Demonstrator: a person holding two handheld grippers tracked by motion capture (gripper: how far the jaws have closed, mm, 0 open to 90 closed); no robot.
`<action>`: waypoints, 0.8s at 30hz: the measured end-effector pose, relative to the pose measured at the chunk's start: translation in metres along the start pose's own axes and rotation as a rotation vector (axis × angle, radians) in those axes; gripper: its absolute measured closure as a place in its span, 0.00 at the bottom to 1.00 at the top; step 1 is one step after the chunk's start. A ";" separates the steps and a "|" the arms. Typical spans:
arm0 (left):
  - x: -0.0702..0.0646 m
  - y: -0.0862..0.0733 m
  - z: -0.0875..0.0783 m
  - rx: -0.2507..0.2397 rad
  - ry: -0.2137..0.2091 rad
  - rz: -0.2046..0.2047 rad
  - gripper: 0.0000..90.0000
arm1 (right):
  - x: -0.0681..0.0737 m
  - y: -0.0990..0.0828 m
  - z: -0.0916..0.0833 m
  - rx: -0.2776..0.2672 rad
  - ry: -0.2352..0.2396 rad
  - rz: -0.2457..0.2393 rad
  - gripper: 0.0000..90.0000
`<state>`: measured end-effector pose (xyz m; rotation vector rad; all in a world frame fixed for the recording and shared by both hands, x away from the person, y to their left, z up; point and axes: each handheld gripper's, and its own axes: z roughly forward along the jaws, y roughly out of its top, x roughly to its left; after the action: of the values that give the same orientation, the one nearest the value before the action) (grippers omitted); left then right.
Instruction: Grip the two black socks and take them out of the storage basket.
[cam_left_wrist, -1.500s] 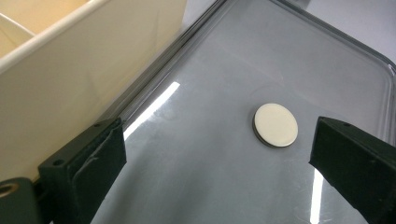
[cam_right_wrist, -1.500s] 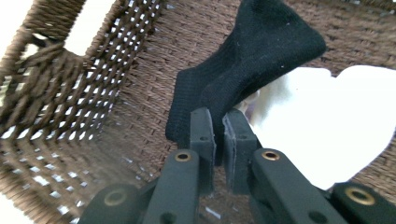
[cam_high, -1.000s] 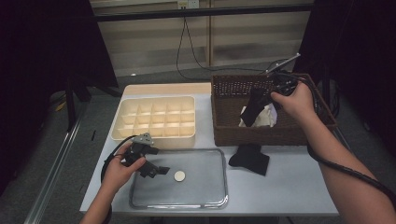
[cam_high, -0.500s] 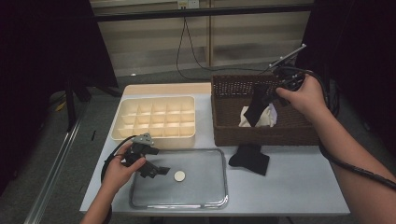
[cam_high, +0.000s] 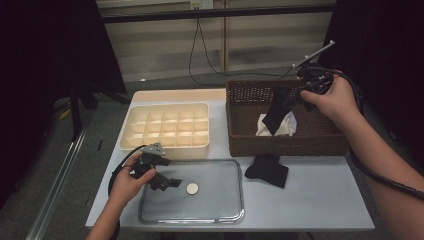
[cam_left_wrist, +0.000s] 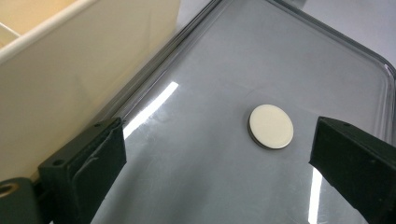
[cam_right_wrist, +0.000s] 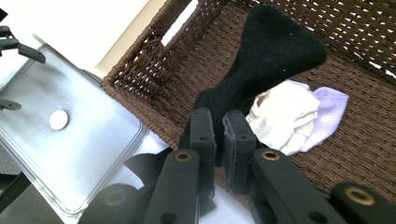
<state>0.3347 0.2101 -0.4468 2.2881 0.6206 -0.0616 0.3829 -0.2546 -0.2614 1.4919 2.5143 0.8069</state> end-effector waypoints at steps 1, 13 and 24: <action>0.000 0.000 0.000 0.006 0.002 0.001 0.04 | 0.001 0.000 -0.001 0.000 -0.001 0.000 0.94; -0.002 0.001 0.002 0.001 -0.002 0.003 0.04 | 0.010 -0.005 -0.019 -0.023 0.012 -0.023 0.94; -0.003 0.001 0.002 0.004 -0.001 0.004 0.04 | 0.019 -0.006 -0.026 -0.019 0.016 -0.049 0.94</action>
<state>0.3331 0.2067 -0.4466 2.2931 0.6153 -0.0617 0.3592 -0.2513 -0.2390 1.4173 2.5370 0.8360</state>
